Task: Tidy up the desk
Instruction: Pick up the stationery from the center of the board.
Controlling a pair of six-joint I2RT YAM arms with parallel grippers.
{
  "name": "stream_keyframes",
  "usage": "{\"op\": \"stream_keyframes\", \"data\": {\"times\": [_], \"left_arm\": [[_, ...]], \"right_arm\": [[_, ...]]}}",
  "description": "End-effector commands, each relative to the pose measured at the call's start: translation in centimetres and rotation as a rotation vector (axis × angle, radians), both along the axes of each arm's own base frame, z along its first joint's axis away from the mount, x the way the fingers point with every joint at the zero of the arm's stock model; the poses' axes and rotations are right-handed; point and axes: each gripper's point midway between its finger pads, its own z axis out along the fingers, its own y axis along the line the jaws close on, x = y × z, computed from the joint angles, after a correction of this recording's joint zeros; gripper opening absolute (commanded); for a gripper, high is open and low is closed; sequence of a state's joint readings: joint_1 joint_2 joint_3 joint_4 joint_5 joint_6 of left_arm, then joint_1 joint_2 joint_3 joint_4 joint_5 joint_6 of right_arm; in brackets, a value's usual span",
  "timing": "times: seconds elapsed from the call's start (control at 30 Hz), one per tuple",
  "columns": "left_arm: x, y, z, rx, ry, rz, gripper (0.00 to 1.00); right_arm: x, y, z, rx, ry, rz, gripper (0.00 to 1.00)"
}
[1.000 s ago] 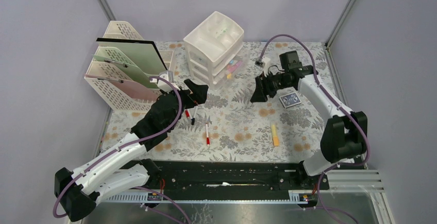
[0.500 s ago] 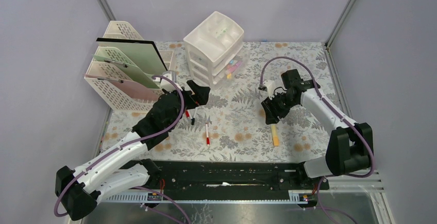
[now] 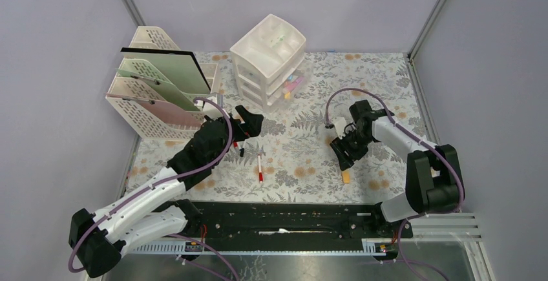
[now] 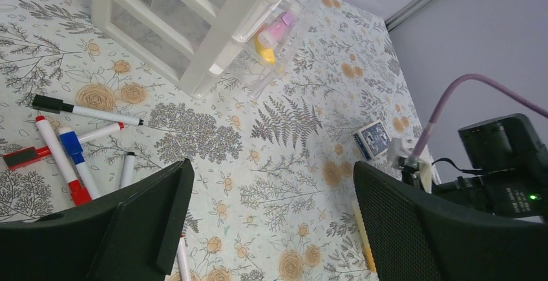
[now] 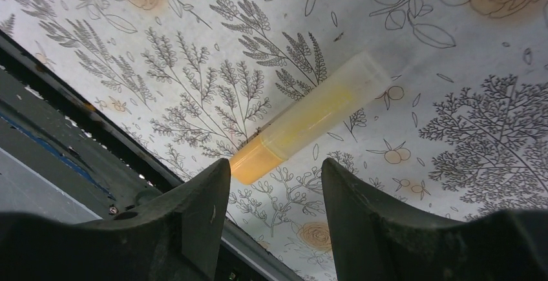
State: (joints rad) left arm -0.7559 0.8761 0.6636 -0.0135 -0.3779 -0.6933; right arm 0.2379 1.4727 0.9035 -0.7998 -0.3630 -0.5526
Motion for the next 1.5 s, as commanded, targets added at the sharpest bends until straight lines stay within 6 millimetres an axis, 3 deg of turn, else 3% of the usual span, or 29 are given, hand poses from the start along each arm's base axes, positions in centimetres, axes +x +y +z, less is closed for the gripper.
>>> {"op": "stream_keyframes", "data": {"times": [0.0, 0.53, 0.8, 1.0, 1.3, 1.47], "left_arm": [[0.0, 0.1, 1.4, -0.048, -0.034, 0.006, 0.99], [0.4, 0.3, 0.8, -0.033, -0.029, 0.022, 0.99], [0.9, 0.5, 0.7, -0.021, -0.037, 0.035, 0.99], [1.3, 0.6, 0.5, 0.002, -0.040, 0.039, 0.99], [2.0, 1.2, 0.9, 0.032, -0.055, 0.049, 0.99], [2.7, 1.4, 1.4, 0.048, -0.061, 0.050, 0.99]], "right_arm": [[0.2, -0.2, -1.2, -0.029, 0.013, -0.014, 0.61], [1.5, -0.5, -4.0, -0.153, 0.008, -0.067, 0.59], [1.7, -1.9, -4.7, -0.256, -0.012, -0.079, 0.49], [2.4, -2.3, -4.8, -0.293, -0.021, -0.091, 0.35], [4.9, -1.1, -2.4, -0.237, -0.084, -0.061, 0.05], [7.3, 0.6, 0.4, -0.166, -0.132, -0.014, 0.00]]}}
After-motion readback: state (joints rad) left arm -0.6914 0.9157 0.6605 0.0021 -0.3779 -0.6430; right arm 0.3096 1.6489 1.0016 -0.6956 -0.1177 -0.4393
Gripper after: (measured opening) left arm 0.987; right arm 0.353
